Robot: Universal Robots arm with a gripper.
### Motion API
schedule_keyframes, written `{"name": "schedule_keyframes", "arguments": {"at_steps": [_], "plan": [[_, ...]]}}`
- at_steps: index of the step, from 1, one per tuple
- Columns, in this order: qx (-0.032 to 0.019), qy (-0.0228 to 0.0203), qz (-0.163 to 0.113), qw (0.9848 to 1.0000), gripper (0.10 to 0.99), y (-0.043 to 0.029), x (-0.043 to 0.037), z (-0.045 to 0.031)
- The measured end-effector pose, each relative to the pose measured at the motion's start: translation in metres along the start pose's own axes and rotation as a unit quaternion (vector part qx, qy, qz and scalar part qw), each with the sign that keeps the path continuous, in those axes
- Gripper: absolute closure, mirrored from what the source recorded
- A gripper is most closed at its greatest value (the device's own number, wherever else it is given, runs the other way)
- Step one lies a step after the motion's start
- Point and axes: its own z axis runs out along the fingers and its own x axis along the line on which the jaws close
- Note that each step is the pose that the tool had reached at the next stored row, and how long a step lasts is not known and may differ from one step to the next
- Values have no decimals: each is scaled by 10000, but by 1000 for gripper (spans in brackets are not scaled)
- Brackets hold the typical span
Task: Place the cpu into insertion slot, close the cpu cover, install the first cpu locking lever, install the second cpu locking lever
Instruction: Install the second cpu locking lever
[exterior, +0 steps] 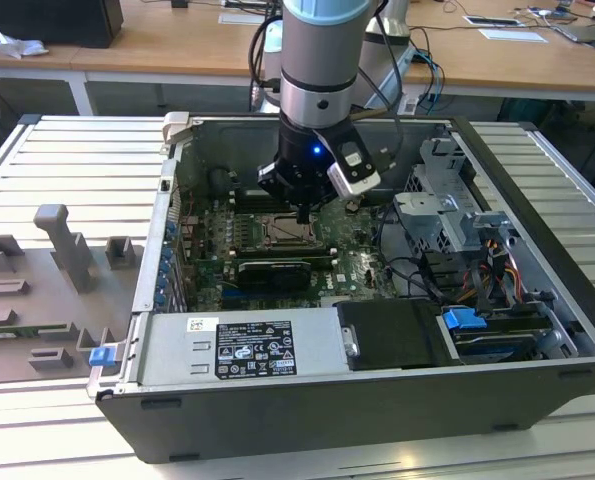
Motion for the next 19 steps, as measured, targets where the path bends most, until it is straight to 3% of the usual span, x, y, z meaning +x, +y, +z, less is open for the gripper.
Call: {"name": "schedule_keyframes", "arguments": {"at_steps": [2, 5, 8, 19], "plan": [[-22, 0, 0, 10000, 980, -15, 8, -1], [-168, -2, 3, 9999, 980, -60, 15, 1], [-226, -3, 6, 9997, 980, -132, 37, 15], [-236, -2, -2, 9997, 980, -151, 69, 94]]}}
